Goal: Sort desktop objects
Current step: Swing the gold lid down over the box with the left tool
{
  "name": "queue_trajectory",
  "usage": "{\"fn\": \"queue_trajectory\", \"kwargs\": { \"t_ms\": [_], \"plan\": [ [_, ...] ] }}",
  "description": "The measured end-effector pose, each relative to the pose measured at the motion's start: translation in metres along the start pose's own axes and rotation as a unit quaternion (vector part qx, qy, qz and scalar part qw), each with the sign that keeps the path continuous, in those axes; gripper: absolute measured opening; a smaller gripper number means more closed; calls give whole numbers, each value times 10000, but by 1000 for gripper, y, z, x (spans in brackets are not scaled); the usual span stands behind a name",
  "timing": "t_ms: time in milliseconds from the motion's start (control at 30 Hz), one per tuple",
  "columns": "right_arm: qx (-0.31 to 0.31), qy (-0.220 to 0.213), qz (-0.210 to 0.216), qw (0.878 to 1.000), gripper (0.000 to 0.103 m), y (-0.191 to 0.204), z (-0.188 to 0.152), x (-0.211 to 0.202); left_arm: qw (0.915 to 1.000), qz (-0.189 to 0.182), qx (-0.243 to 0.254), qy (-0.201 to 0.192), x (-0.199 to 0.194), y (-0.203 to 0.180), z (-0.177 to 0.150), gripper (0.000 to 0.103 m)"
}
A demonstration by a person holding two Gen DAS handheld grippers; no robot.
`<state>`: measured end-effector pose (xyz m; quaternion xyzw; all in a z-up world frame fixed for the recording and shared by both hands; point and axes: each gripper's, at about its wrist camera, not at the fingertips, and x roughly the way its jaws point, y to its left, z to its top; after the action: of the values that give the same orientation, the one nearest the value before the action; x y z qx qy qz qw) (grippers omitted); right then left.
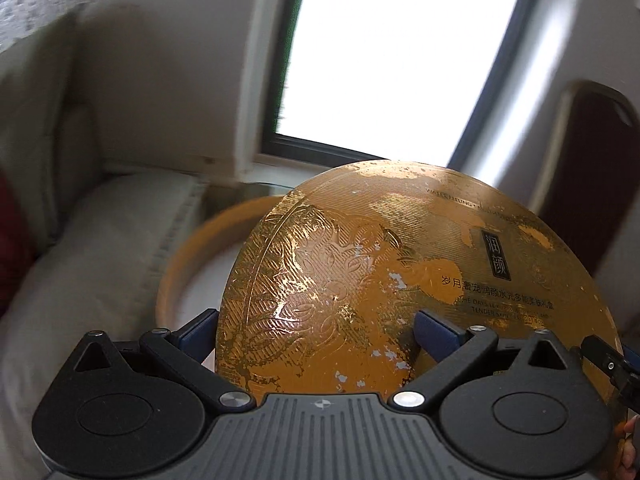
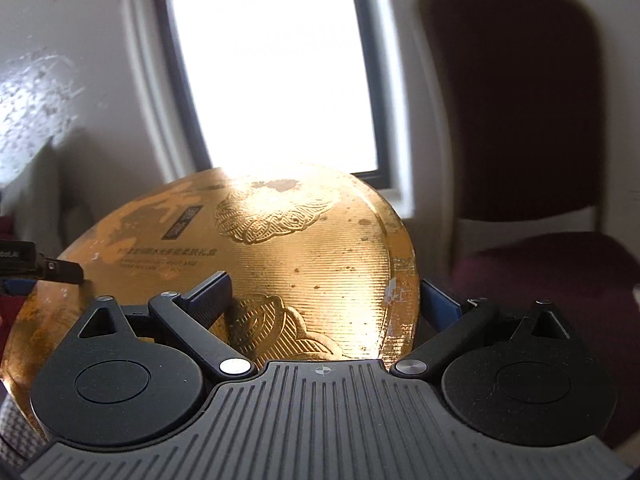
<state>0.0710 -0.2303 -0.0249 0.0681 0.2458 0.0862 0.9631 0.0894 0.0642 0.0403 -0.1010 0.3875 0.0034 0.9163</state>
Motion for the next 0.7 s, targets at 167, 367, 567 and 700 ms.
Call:
{"fn": "queue_trajectory", "kwargs": {
  "t_ms": [167, 367, 567, 700],
  "plan": [
    [-85, 76, 284, 9995, 99, 19, 5, 42, 9994, 292, -182, -54, 10, 32, 10, 100],
    [-87, 187, 364, 9991, 99, 29, 2, 79, 9991, 373, -175, -58, 33, 53, 25, 100],
    [-139, 327, 286, 9990, 99, 42, 3, 113, 9993, 294, -241, 50, 64, 71, 33, 100],
    [-127, 369, 157, 9991, 99, 46, -2, 123, 9993, 200, -295, 146, 84, 81, 33, 101]
  ]
}}
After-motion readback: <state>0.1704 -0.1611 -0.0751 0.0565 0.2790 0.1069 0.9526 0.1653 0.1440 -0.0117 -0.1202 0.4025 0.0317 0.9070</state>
